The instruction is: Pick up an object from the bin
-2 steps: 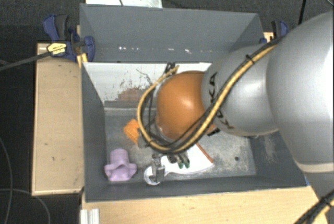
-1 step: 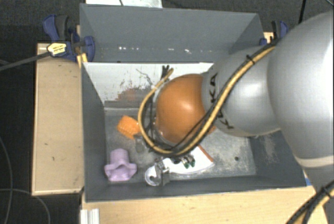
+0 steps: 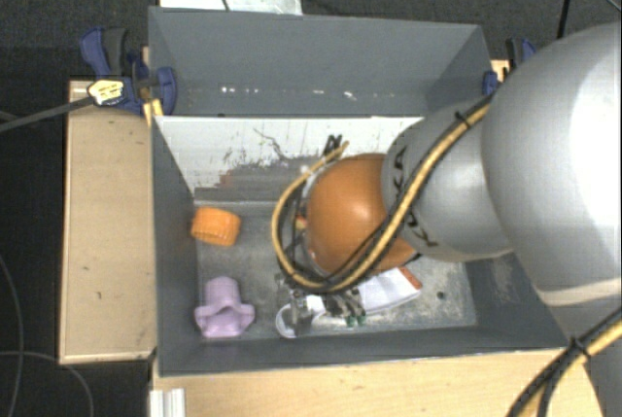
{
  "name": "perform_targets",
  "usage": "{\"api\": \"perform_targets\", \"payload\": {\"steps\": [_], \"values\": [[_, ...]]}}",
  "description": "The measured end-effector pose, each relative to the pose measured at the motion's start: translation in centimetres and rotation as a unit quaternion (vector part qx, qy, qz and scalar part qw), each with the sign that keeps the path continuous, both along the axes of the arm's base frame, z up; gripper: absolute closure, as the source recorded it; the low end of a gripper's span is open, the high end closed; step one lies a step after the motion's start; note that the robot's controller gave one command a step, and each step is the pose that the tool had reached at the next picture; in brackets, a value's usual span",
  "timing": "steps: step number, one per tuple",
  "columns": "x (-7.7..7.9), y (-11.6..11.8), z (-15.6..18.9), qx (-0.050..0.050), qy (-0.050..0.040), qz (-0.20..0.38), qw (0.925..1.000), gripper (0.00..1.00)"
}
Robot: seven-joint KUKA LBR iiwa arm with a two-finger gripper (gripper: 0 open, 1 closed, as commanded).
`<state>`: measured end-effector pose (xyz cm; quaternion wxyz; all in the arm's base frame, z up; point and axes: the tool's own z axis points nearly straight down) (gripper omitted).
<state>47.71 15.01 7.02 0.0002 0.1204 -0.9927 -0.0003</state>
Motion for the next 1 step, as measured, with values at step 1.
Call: {"api": "perform_targets", "payload": {"steps": [1], "values": [[0.01, 0.00, 0.01, 0.000, 0.0000, -0.001, 1.0000, 1.00]]}}
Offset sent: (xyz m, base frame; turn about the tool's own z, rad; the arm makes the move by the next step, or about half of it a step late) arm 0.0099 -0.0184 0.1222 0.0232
